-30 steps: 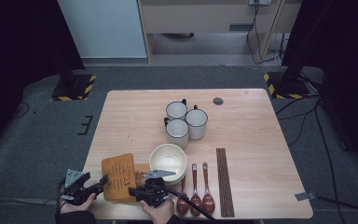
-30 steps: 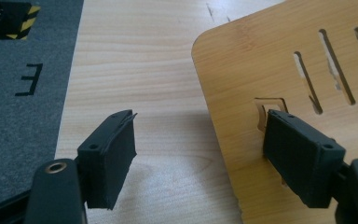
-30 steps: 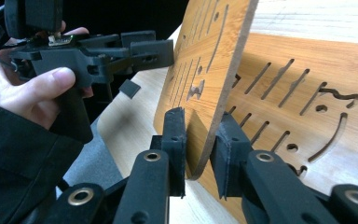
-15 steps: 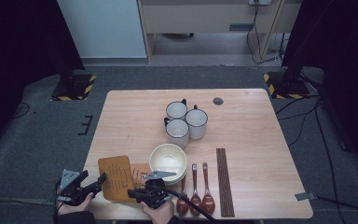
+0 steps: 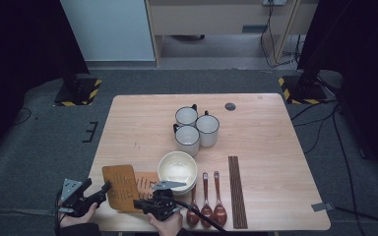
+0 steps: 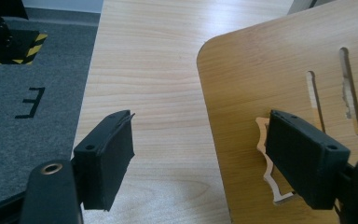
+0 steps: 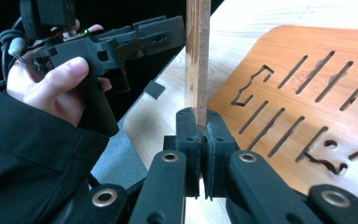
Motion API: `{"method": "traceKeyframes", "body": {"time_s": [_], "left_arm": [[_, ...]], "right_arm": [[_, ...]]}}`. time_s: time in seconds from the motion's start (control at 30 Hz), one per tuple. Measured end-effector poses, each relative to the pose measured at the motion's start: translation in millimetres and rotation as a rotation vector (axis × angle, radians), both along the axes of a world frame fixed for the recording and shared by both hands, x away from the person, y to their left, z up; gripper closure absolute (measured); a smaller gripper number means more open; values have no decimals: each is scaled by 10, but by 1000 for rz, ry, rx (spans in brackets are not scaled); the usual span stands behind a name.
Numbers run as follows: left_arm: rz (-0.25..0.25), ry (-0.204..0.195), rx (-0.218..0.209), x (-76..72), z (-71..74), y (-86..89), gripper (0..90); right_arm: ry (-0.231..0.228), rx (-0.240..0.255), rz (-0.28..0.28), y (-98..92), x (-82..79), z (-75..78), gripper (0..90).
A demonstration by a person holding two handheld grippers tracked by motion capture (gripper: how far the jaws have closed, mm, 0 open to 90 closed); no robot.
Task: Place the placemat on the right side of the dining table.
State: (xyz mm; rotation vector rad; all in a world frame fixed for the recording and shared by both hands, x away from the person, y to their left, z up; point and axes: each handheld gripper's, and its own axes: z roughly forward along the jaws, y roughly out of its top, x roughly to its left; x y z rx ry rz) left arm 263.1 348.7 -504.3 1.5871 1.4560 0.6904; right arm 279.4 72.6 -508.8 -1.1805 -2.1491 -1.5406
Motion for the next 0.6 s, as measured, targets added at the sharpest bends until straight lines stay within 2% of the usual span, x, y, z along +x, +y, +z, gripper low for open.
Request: {"method": "traceKeyframes", "body": {"time_s": [0.3, 0.6], "left_arm": [[14, -15, -11, -7, 8, 20, 224], [19, -12, -14, -4, -1, 23, 224]], "right_arm": [[-29, 11, -20, -63, 12, 63, 873], [-63, 28, -49, -156, 37, 156, 873]]}}
